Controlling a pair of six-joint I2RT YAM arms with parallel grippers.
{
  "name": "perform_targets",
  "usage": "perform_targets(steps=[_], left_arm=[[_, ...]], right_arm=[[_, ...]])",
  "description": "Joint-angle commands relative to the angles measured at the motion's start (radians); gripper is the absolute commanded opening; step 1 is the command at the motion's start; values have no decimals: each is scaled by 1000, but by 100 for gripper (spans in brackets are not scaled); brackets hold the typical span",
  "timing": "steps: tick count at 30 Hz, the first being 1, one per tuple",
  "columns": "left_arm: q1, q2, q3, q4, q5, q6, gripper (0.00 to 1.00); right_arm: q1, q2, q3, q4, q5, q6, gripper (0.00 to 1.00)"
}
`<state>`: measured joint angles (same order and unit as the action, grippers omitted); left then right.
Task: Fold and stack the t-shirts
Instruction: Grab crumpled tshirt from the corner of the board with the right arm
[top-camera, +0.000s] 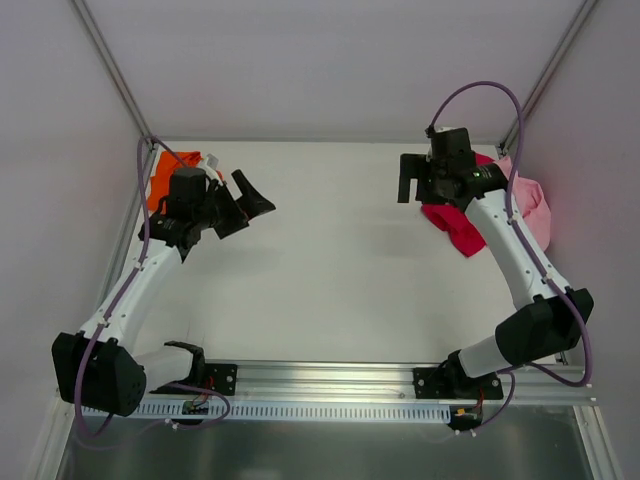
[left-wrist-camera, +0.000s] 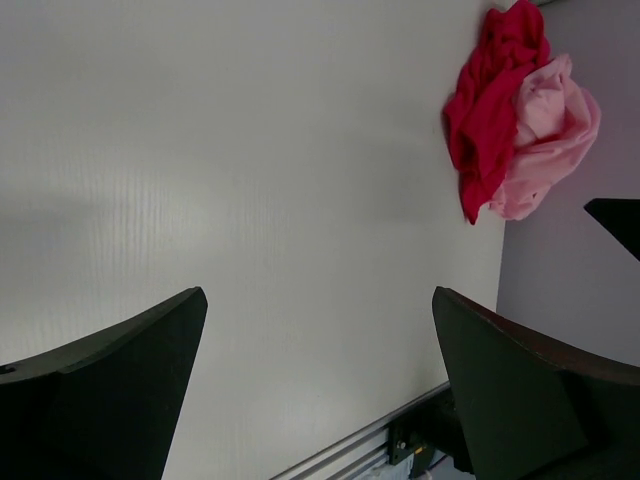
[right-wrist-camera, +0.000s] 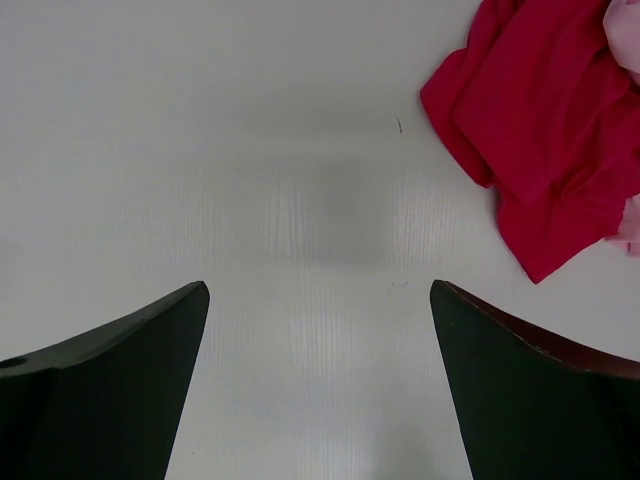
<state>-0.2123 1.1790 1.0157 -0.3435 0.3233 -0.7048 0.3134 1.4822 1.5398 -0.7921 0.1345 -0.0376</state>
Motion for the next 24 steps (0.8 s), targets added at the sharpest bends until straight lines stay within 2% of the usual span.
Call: perform_targets(steps=[1,3,4,6,7,8,10,15,18,24], left_arm=[[22,-53,-6,38,112,-39,99],[22,-67,-29,35,122,-41,99],[22,-71,-38,34,125,-38,99],[22,-82,-52,15,135,-35,99],[22,-88,-55,11,140,-32,99],[22,-97,-66,12,146,-28,99],[22,-120,-68,-12,135,-12,99],[24,-165,-86,-43,109,-2,99],[22,-179,-98,-45,94,-12,99],[22,-209,-132,-52,85,-5,99]], right_arm=[[-14,-28,-44,149,25,33,100],[-55,18,-44,229,63,92,100],[-83,117,-8,225,25,122,100],[-155,254,214,91,-65,146,98],[-166,385,297,43,-59,119,93],[-178,444,448,-51,-29,105,91],[-184,522,537,-85,28,64,91],[-278,622,589,-90,22,113,93],[-309,612,539,-73,42,145,92],[-352,601,506,-32,179,36,92]])
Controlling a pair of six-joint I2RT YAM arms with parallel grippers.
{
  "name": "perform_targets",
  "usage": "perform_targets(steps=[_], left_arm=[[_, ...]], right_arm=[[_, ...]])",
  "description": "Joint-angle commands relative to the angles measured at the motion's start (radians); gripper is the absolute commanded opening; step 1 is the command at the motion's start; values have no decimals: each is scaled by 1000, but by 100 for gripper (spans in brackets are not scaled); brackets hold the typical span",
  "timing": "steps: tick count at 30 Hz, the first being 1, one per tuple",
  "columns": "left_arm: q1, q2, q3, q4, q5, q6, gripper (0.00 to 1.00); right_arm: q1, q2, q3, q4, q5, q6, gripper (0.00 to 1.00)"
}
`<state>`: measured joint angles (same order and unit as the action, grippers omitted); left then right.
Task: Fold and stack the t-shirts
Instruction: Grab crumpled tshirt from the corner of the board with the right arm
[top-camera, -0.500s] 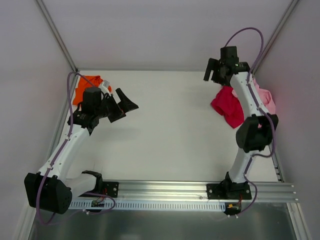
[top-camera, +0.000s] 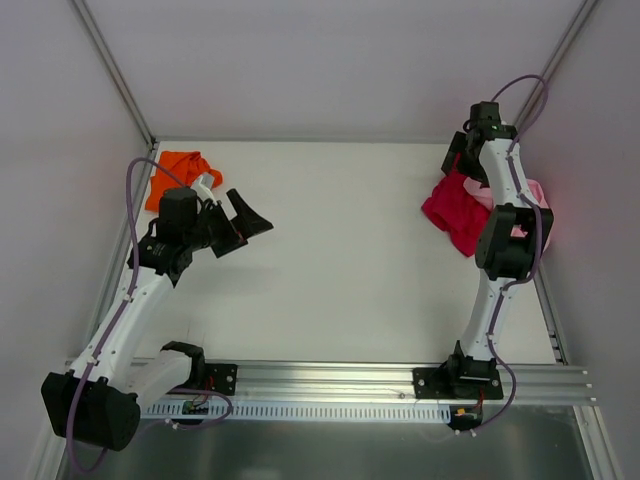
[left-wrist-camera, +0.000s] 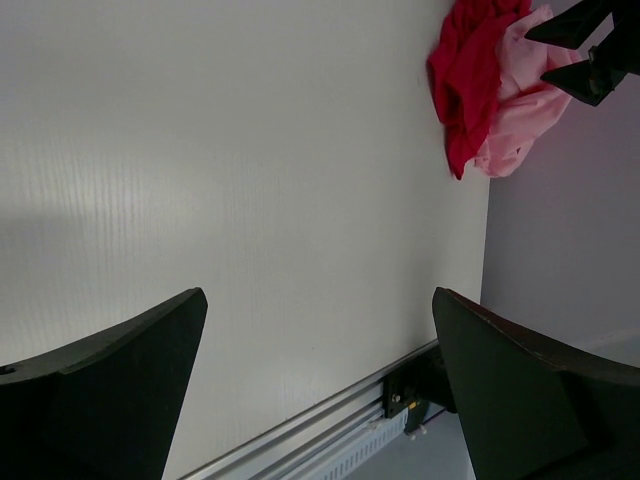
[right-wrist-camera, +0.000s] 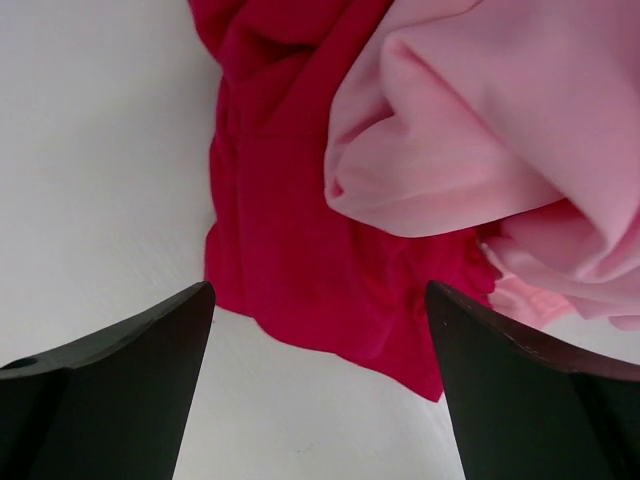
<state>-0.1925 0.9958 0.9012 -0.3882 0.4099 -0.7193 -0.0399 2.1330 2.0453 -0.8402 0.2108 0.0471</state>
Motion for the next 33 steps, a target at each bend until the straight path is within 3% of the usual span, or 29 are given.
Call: perform_targets(steps=[1,17,22,29,32,33], left_arm=[[4,-29,-27,-11,1,9,99],[2,-10,-28,-17,44,29,99],[2,18,16,-52,43,52,99],[2,33,50,-74,27,23,99],[1,17,56,-100,18,21,99],[1,15,59,-122,15,26,99]], right_arm=[[-6,-48,3,21,122,-77,92],[-66,-84,-17,44,682,-168,90],[-71,-74,-59,38,691,-144,91],[-130,-56,-114,7,547,-58,90],[-138,-50,-129,22,539,-50,89],[-140,-48,-145,35,538,-53,84]])
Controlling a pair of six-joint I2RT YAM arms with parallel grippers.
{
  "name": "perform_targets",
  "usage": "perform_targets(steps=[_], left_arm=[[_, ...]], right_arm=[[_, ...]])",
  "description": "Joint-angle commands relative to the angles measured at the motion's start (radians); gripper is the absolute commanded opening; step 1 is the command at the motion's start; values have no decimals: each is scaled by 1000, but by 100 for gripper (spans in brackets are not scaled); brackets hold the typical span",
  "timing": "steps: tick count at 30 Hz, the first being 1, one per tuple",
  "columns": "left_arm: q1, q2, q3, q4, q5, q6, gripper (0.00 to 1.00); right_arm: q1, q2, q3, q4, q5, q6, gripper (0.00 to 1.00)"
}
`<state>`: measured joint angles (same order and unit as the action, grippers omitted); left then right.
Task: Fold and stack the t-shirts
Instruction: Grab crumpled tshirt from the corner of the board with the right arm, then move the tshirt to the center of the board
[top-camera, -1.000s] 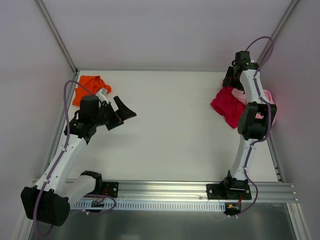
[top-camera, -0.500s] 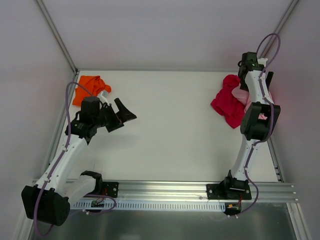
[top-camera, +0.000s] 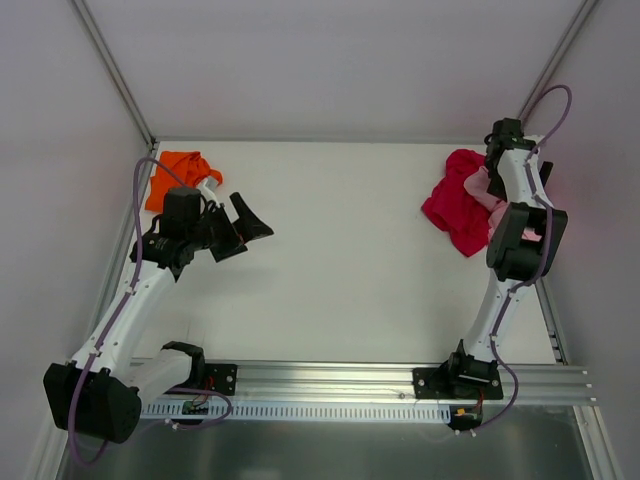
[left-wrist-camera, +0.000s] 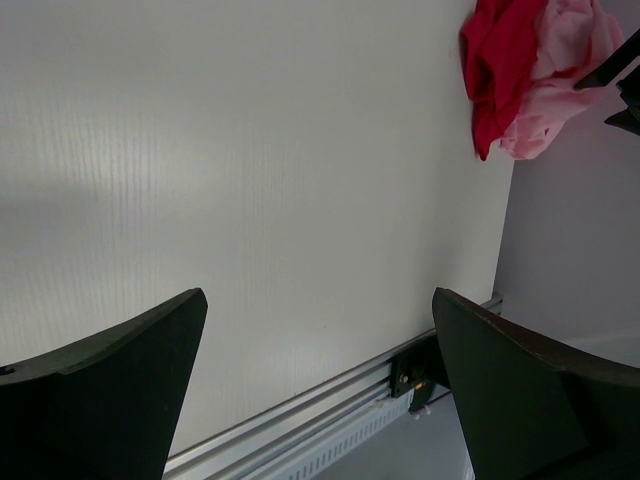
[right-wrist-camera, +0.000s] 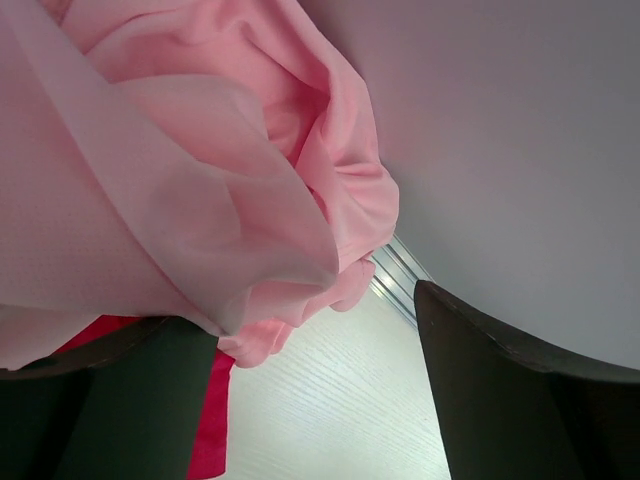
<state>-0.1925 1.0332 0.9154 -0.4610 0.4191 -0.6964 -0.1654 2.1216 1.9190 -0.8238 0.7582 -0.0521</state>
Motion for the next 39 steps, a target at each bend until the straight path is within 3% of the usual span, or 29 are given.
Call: perform_targets(steps=[1,2,3,6,8,10,14,16,21,24,27,33,34,35,36,37,39], left_arm=[[2,-24,48,-59,-5,5,99],[1,-30,53,-70,-12,5,99],[-1,-38,53,-74,-19,0,99],[-1,-59,36,-70,-39,-15,99],[-2,-61,34,-71,-42,-14,99],[-4,-62,40,-77,-49,-3,99],[-4,-47,51,-79,-59,18,99],[-4,-15,48,-68,-49,29,99],[-12,31,17,13,-29,37,99],[-16,59,8,42,-31,46,99],[-19,70,-3,68,-34,52,99],[-22,94,-13,111,-34,48,99],[-24,105,-15,125,-33,48,99],[-27,110,-15,131,-32,44,99],[-28,116,-15,139,-32,43,99],[-33,125,-15,153,-31,40,99],[-45,137,-13,163,-31,37,99]], right_arm=[[-17,-32,-20,20,-14,47,80],[-28,-26,-18,15,-23,49,76],[-34,-16,-15,8,-43,61,59],[-46,0,-9,-20,-105,103,30],[-48,1,0,-37,-141,107,24],[-49,-17,-15,-44,-180,124,3],[-11,-109,-108,36,-292,95,1],[61,-182,-161,119,-446,-3,1],[257,-247,-103,100,-681,-44,1],[468,-258,-20,45,-718,-118,1],[594,-298,-12,35,-782,-118,1],[705,-308,-38,-14,-850,-95,1],[710,-310,-60,-15,-858,-100,5],[711,-315,-70,-15,-856,-106,29],[715,-333,-84,-6,-823,-112,47],[715,-342,-118,-2,-807,-115,83],[715,-380,-152,20,-765,-132,96]])
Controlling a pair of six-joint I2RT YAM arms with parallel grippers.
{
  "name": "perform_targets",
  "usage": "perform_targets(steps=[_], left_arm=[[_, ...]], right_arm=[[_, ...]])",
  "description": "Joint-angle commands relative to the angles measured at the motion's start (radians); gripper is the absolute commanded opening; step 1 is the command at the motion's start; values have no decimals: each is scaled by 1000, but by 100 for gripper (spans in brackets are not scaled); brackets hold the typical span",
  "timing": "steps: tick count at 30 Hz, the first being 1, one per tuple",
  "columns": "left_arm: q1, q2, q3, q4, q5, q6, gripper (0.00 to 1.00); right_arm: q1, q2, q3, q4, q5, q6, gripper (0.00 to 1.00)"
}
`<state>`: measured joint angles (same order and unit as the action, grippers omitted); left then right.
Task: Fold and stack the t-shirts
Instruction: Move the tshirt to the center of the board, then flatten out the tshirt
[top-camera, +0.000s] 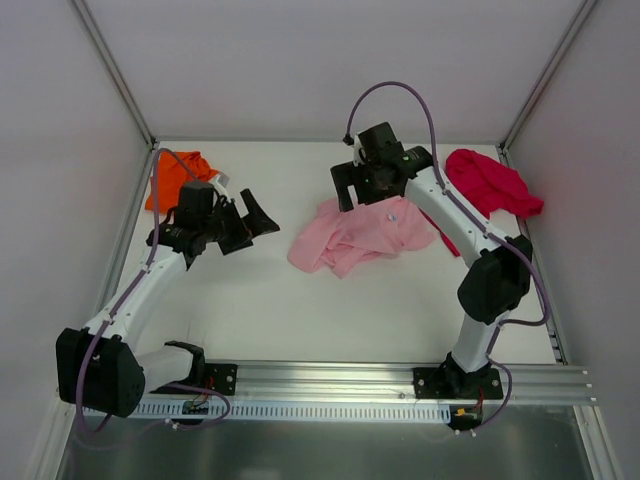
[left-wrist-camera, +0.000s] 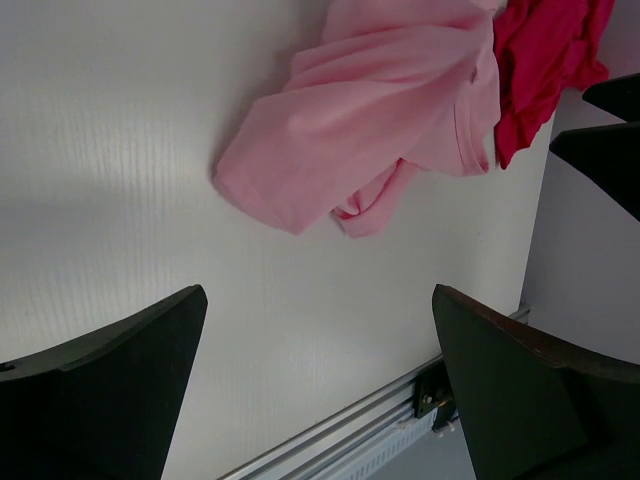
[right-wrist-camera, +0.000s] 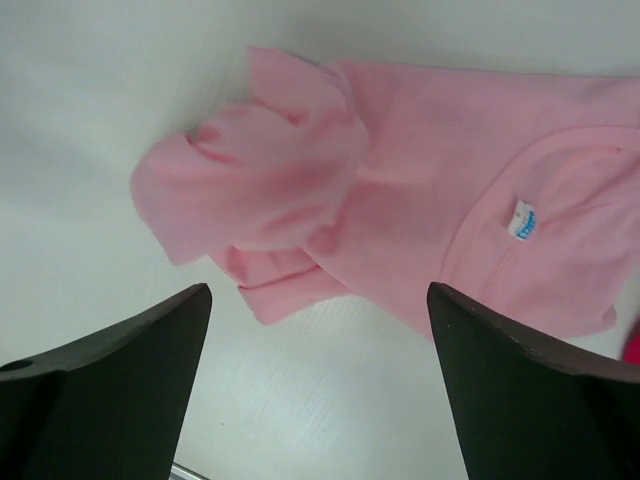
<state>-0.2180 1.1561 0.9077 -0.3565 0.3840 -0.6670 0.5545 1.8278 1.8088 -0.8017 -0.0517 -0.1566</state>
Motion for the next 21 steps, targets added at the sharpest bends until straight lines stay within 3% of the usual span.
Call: perform_targets(steps=[1,11,21], left_arm=[[-23,28,-4,63,4,7,99],[-98,186,60,117,35,3,99],[-159,315,143,116,9,23,99]], right_arm=[[-7,-96,-55,2,87,-32,97],[-80,-99,-101,-94,268,72,93],[-130,-191,-399,-45,257,149,91]])
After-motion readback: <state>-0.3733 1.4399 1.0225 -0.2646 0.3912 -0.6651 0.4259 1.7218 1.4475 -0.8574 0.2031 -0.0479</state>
